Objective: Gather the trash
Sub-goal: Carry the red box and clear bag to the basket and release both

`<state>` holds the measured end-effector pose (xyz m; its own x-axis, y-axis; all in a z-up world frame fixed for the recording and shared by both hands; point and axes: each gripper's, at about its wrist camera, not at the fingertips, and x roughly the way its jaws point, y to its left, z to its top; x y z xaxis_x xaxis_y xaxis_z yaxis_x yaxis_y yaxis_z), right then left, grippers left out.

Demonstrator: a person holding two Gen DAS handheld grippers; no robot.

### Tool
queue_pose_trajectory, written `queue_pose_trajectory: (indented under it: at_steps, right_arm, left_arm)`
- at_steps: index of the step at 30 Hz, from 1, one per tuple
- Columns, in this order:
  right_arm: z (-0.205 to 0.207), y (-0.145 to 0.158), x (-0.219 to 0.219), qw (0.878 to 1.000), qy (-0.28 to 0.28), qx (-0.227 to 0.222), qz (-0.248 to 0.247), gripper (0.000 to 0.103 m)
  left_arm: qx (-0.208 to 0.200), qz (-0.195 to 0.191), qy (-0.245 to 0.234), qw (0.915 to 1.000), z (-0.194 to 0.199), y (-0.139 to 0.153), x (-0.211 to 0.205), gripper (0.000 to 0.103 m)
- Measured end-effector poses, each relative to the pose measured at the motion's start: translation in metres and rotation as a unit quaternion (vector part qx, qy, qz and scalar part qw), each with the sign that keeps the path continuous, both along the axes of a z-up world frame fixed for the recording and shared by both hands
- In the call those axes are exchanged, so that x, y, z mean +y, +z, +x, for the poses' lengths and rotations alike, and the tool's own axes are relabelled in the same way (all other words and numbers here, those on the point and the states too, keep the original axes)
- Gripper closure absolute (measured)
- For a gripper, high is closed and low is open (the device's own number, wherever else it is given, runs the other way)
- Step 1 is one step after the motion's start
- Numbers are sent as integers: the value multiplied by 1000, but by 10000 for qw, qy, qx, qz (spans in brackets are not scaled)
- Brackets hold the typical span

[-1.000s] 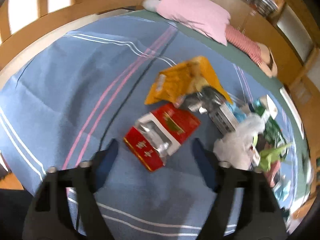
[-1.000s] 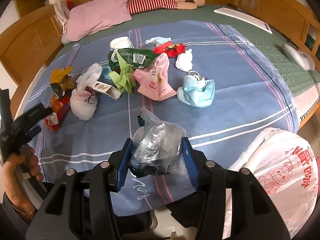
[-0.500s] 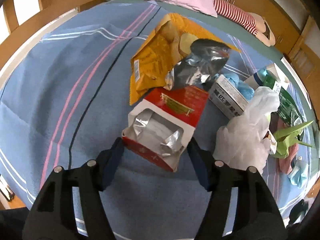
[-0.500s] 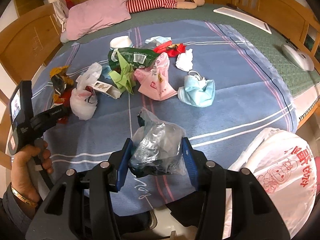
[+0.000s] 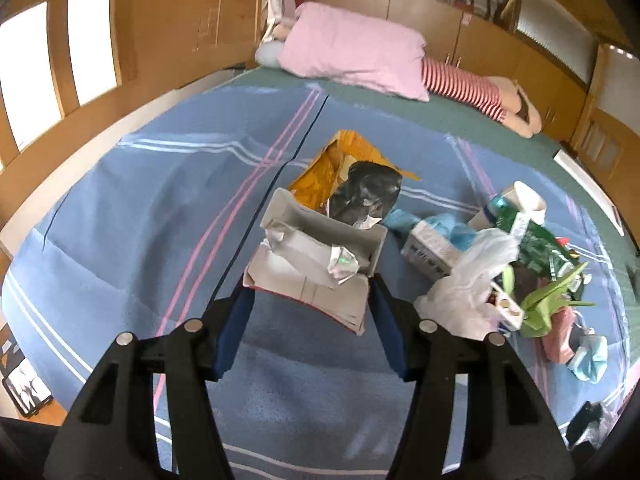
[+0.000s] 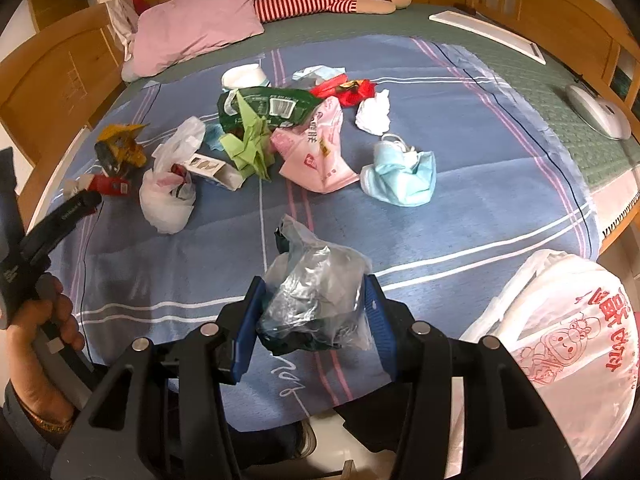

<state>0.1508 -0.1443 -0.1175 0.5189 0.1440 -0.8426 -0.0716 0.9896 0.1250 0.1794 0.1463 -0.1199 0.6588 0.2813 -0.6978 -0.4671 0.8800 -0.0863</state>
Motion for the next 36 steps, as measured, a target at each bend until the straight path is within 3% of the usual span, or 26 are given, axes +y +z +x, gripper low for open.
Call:
queue_pose_trajectory:
  at_steps: [10, 14, 19, 23, 27, 30, 32, 35, 36]
  right_arm:
    - [-6, 6, 5, 9998, 125, -145, -7, 53]
    - [-21, 34, -14, 9985, 139, -516, 145, 53]
    - [-56, 78, -71, 9945, -159, -967, -375, 53]
    - [-77, 68, -121, 9931, -683, -516, -806, 50]
    - [-85, 38, -153, 9933, -1026, 130, -520, 36]
    - [-90, 30, -168, 9914, -1283, 211, -141, 28]
    - [-93, 32, -178, 9890, -1476, 90, 79, 24]
    - [-96, 39, -203, 9778, -2068, -286, -168, 24]
    - [-98, 41, -215, 9705, -2347, -391, -386, 24]
  left_arm:
    - [-499, 160, -5, 9986, -24, 17, -9, 44]
    - [-531, 116, -129, 9984, -25, 16, -11, 44]
    - [-665, -32, -345, 9972, -26, 20, -17, 44]
    - [-964, -219, -660, 9929, -35, 29, -30, 44]
    - [-1270, -195, -1179, 9847, -48, 38, -59, 44]
    - [-1370, -345, -1857, 9724, -56, 41, -88, 44]
    - [-1367, -565, -2422, 9589, -62, 43, -111, 44]
    - [-1282, -1187, -3437, 9227, -73, 47, -153, 44]
    - [-1155, -1339, -3975, 9004, -77, 48, -177, 44]
